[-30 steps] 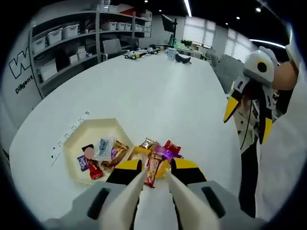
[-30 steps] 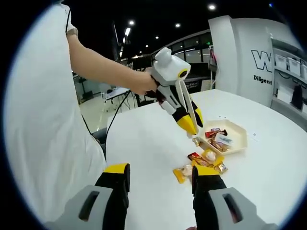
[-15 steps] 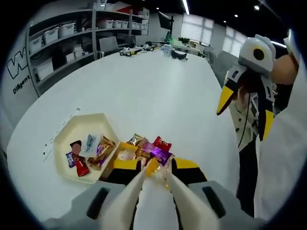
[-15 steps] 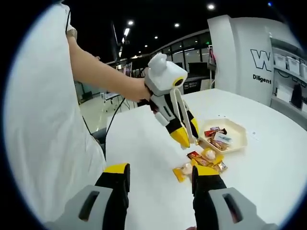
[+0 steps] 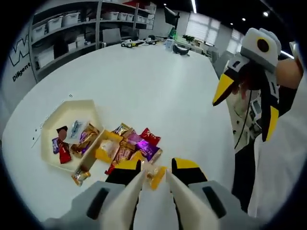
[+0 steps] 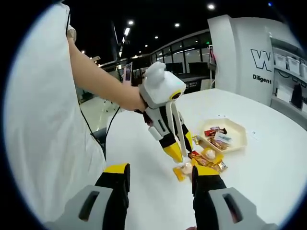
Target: Place the target food into the container with the food tongs after gripping and lifting it, then release it inside without dropping or visibly crushing the food.
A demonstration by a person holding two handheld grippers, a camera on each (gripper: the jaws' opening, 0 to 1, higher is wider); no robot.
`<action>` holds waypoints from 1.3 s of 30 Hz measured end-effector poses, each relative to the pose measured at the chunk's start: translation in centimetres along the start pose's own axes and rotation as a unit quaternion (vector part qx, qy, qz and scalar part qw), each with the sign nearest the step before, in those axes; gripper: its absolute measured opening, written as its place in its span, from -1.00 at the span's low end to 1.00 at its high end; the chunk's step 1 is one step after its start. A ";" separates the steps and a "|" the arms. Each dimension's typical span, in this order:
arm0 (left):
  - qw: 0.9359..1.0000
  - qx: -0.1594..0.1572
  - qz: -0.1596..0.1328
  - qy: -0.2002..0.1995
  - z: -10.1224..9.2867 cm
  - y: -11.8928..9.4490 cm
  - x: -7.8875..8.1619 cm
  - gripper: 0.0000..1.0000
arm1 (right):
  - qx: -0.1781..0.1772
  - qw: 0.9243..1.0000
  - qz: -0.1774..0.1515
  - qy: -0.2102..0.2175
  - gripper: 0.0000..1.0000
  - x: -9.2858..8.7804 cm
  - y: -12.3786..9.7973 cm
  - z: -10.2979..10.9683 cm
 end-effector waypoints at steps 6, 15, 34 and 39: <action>1.000 -0.006 0.012 -0.006 -0.2 0.6 -1.0 -0.56 | 0.000 1.000 0.001 0.000 -0.02 -0.1 -0.1 0.0; 1.000 -0.012 0.023 -0.007 -0.6 1.6 -2.0 -0.56 | -0.002 1.000 0.002 0.001 -0.03 -0.2 -0.2 -0.4; 0.999 -0.011 0.018 -0.029 0.6 1.7 -2.8 -0.55 | -0.001 1.000 0.005 0.002 -0.03 -0.3 -0.2 -0.7; 0.999 -0.017 0.019 -0.033 0.0 2.6 -2.7 -0.55 | 0.000 1.000 0.006 0.001 -0.03 -0.3 -0.2 -0.8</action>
Point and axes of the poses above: the point that each gripper's makers call its tool centre point, and the gripper's own axes: y roughly forward along the fingers, z roughly to its left, x roughly out of its top, the point moved 1 cm from there along -y, roughly backward along the fingers, and after that the axes turned 9 degrees about -y, right-handed, at the moved point
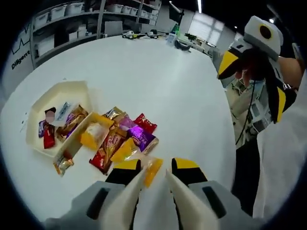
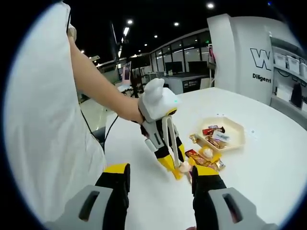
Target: Place the target food into the container with the food tongs after gripping and lifting it, then release it inside without dropping or visibly crushing the food.
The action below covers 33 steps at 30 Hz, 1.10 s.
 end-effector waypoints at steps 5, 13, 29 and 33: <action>1.000 0.003 0.005 -0.001 0.2 0.4 -0.4 -0.55 | -0.002 1.000 0.003 0.001 -0.03 -0.3 -0.3 -0.1; 1.000 0.016 0.005 -0.001 1.4 -0.3 -0.4 -0.55 | -0.003 1.000 0.005 0.003 -0.03 -0.6 -0.6 0.0; 0.999 0.048 -0.005 0.000 3.4 -1.6 -0.1 -0.54 | 0.001 1.000 0.001 0.000 -0.03 -0.3 -0.4 0.0; 0.998 0.050 -0.012 0.022 3.2 -1.5 0.8 -0.54 | 0.000 1.000 0.002 0.000 -0.02 -0.3 -0.6 0.0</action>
Point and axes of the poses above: the point that each gripper's makers call its tool centre point, and the gripper's own axes: y roughly forward along the fingers, z roughly to its left, x roughly out of its top, the point moved 1 cm from there along -y, roughly backward along the fingers, and after that the axes turned 9 degrees about -y, right-handed, at the moved point
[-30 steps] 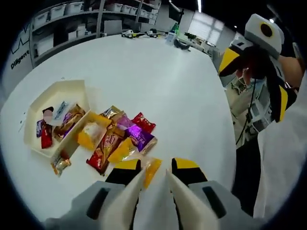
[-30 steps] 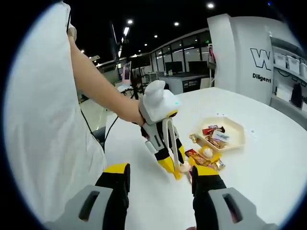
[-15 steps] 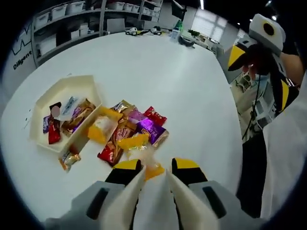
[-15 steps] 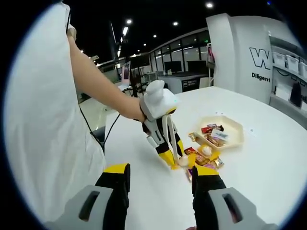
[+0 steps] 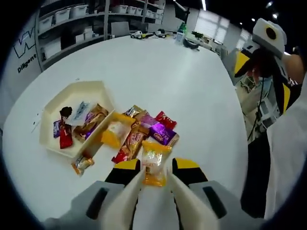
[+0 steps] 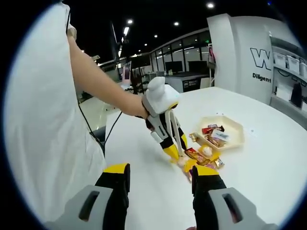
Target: Place the target food into the container with the food tongs after gripping and lifting it, then release it inside without dropping or visibly crushing the food.
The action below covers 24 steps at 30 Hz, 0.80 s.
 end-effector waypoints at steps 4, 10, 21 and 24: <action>1.000 0.001 0.001 0.021 -0.2 0.5 0.6 -0.53 | -0.001 1.000 0.001 0.001 -0.02 -0.1 -0.2 0.0; 0.998 0.011 0.013 0.060 0.0 0.9 0.5 -0.53 | -0.004 1.000 0.001 0.003 -0.02 -0.2 -0.5 0.0; 0.998 0.015 0.017 0.063 0.3 1.3 0.9 -0.52 | -0.007 1.000 0.004 0.008 -0.02 -0.7 -0.9 0.0; 0.998 0.013 0.022 0.062 0.4 1.5 0.8 -0.51 | -0.008 1.000 0.004 0.007 -0.02 -0.7 -1.1 -0.1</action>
Point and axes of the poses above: the point that each gripper's makers call its tool centre point, and the gripper's own axes: y roughly forward along the fingers, z roughly to its left, x roughly out of its top, the point moved 1 cm from there along -y, roughly backward along the fingers, and after that the axes turned 9 degrees about -y, right-handed, at the moved point
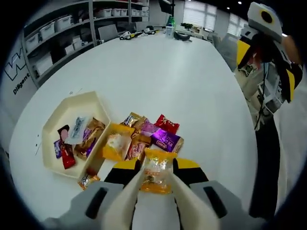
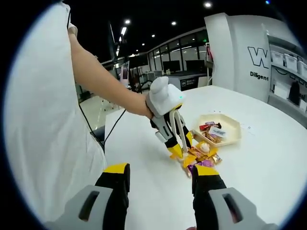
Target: Place the target food into the container with the food tongs after gripping and lifting it, then release it inside without dropping or visibly crushing the food.
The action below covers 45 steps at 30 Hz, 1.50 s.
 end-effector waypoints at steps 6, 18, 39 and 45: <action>1.000 -0.003 0.006 0.002 -0.1 0.2 -0.1 -0.51 | -0.001 1.000 0.001 0.000 -0.02 -0.1 -0.2 -0.1; 1.000 -0.009 0.019 0.012 -0.2 0.6 -0.5 -0.54 | -0.001 1.000 0.001 -0.002 -0.03 0.1 -0.3 -0.1; 1.000 -0.006 0.001 0.008 -0.4 -0.3 -0.4 -0.69 | 0.000 1.000 0.002 -0.004 -0.04 -0.1 -0.3 0.3; 1.000 -0.006 -0.018 -0.012 0.2 -1.6 0.8 -0.69 | 0.001 1.000 -0.001 -0.006 -0.04 0.1 -0.2 0.3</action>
Point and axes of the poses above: the point that each gripper's makers call its tool centre point, and the gripper's own axes: y roughly forward along the fingers, z roughly to its left, x roughly out of its top, the point moved 1 cm from there along -y, roughly backward along the fingers, and after that the axes turned 9 degrees about -y, right-handed, at the moved point
